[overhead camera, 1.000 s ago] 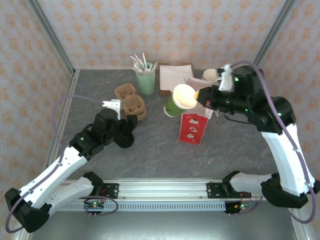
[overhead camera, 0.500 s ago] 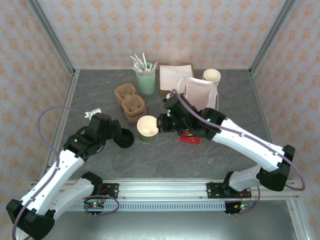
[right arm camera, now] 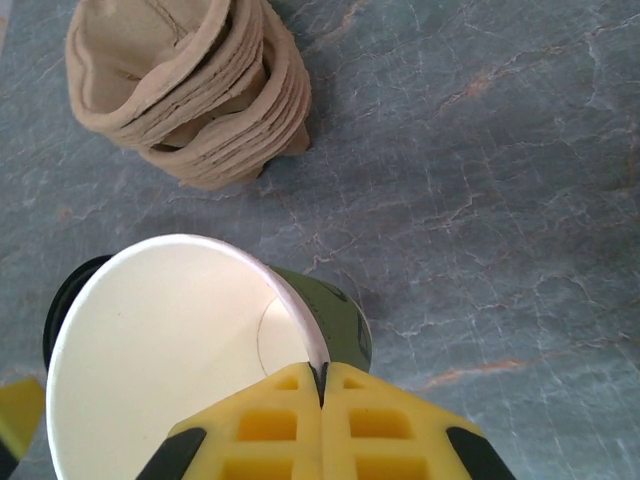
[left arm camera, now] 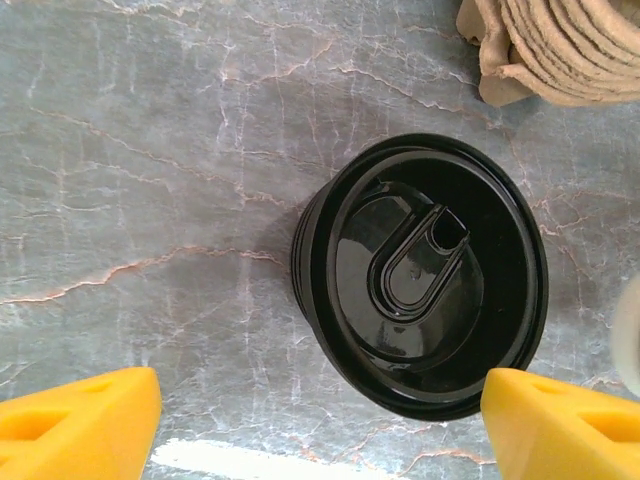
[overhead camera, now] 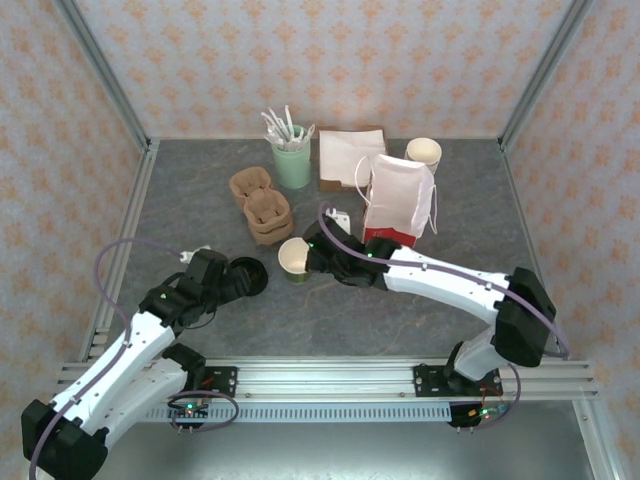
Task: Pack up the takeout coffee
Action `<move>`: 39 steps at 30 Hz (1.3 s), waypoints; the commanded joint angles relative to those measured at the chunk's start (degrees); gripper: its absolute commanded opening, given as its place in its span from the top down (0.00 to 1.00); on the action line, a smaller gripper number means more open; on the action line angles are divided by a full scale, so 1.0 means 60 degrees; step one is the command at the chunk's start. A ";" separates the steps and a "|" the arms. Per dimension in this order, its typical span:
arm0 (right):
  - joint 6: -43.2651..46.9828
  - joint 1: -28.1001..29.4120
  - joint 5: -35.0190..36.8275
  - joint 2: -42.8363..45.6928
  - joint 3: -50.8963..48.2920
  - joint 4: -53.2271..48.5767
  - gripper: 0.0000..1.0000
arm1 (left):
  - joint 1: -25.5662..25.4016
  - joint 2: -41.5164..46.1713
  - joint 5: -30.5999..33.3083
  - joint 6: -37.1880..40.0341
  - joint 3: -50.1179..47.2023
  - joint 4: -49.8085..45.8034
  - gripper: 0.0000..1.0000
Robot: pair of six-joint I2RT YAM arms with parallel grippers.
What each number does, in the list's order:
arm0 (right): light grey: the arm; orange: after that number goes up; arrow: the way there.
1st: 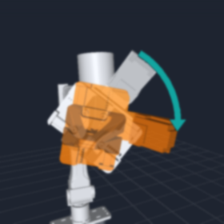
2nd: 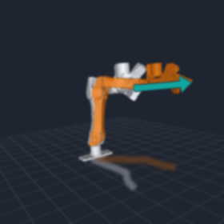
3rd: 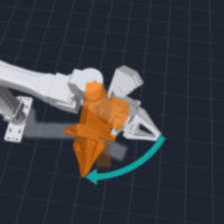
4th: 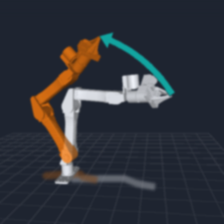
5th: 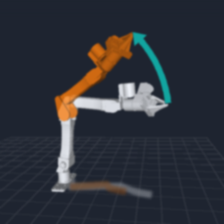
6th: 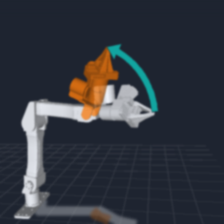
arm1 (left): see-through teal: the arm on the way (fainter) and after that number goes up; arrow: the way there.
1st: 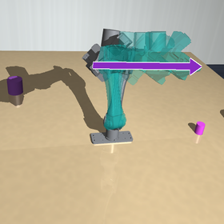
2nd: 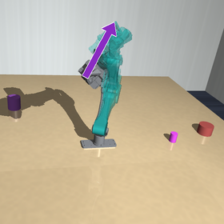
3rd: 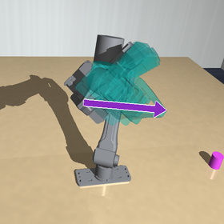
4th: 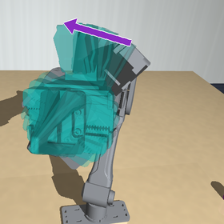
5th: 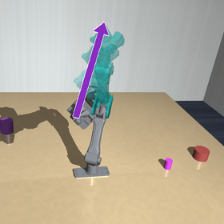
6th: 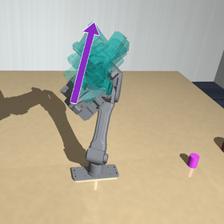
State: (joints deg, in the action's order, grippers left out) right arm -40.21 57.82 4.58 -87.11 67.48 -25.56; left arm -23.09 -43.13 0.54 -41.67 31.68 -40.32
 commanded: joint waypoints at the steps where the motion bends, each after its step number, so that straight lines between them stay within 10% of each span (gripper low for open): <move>1: -0.0265 0.0002 0.0337 -0.0432 -0.0011 0.0491 1.00 | 0.0088 0.0002 -0.0120 -0.0149 -0.0195 0.0648 0.16; 19: -0.0506 -0.0001 0.0551 -0.0897 -0.0100 0.0032 1.00 | 0.0300 -0.0767 0.0281 -0.0105 -0.0357 0.1342 0.37; 39: -0.0634 0.0000 0.0976 -0.0132 0.0063 -0.0786 0.67 | 0.0436 -0.1866 0.0361 0.0104 0.0008 0.1889 0.61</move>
State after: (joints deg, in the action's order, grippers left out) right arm -44.14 57.82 7.73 -90.19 65.58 -27.20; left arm -20.95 -54.52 0.51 -41.95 30.28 -29.08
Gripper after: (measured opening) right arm 0.327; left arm 0.403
